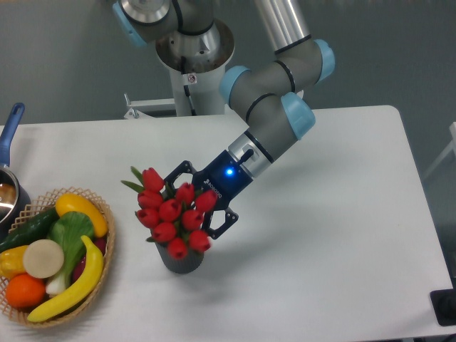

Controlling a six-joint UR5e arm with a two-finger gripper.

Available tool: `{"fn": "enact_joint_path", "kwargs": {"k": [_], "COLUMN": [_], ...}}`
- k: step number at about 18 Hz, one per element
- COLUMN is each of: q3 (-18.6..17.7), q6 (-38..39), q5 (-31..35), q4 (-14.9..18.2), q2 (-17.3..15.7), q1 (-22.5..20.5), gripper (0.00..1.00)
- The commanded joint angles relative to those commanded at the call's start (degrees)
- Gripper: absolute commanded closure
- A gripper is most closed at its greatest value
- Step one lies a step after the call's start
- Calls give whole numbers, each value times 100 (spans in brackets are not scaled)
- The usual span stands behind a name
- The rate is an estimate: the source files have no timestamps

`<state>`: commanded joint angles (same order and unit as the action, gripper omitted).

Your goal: Insert the flowers into the vase

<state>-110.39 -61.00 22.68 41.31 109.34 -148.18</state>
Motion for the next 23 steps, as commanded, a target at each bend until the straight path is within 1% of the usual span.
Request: {"fn": "enact_joint_path", "kwargs": {"k": [4, 8, 12, 14, 18, 21, 22, 23], "q3": [-97, -272, -317, -308, -185, -106, -62, -1], "q6": [-61, -167, -193, -193, -193, -421, -509, -545], "q5": [0, -9, -9, -9, -9, 9, 105, 349], "q4": [0, 0, 0, 0, 0, 9, 9, 9], "q2": [-88, -237, -255, -272, -316, -465, -527, -545], "q1": [-114, -290, -404, -501, -852, -1177, -1291, -1344], "gripper": [0, 0, 0, 0, 0, 0, 0, 0]}}
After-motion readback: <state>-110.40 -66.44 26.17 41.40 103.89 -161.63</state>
